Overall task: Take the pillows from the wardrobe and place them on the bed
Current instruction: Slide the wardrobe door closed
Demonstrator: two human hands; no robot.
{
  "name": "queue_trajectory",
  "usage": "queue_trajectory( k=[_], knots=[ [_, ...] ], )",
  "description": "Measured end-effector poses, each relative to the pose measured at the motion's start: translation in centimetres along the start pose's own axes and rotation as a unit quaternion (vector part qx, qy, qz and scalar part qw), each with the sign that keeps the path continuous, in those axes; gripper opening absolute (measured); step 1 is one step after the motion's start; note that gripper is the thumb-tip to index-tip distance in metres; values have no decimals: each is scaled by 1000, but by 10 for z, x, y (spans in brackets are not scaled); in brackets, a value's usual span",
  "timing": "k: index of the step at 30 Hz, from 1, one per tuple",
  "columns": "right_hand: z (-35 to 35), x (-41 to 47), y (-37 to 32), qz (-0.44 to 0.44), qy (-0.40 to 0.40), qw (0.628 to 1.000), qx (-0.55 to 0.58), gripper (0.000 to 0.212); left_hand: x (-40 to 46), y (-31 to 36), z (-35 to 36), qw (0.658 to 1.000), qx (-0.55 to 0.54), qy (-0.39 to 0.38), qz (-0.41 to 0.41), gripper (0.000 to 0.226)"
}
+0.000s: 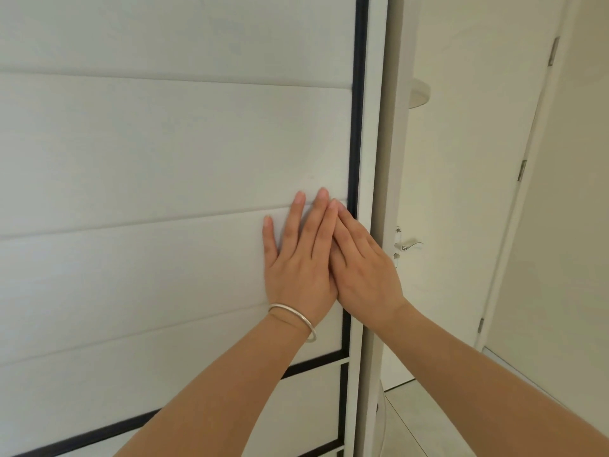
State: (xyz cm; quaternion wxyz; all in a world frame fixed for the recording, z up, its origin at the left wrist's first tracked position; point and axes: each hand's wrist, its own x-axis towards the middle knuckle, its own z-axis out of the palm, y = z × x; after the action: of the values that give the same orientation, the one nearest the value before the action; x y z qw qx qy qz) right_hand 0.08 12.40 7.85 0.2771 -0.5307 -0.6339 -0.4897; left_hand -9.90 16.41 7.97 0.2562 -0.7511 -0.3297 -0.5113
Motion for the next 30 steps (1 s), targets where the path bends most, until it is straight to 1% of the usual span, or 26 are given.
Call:
queue_trajectory(
  k=[9,15,18,20,22,25,28,30],
  knots=[
    [2,-3,14,-15,19,1000,-2,48,4,9,4,1000,-4,20,5,73],
    [0,1,19,-25,31,999,11,44,6,11,5,999,-17,47,0,71],
    [-2,0,19,-38,31,999,23,46,5,13,4,999,-12,50,4,65],
    [-5,1,20,-47,44,998,27,43,4,14,5,998,-7,56,-1,59],
    [-5,2,23,-49,61,996,39,41,5,16,6,998,-3,66,-9,54],
    [-2,4,29,-60,68,993,71,51,5,22,10,996,-8,85,-29,52],
    [1,2,34,-96,62,986,118,50,4,34,9,993,-5,94,-69,51],
    [-2,2,39,-115,61,980,153,54,4,44,6,991,14,80,-110,50]
  ],
)
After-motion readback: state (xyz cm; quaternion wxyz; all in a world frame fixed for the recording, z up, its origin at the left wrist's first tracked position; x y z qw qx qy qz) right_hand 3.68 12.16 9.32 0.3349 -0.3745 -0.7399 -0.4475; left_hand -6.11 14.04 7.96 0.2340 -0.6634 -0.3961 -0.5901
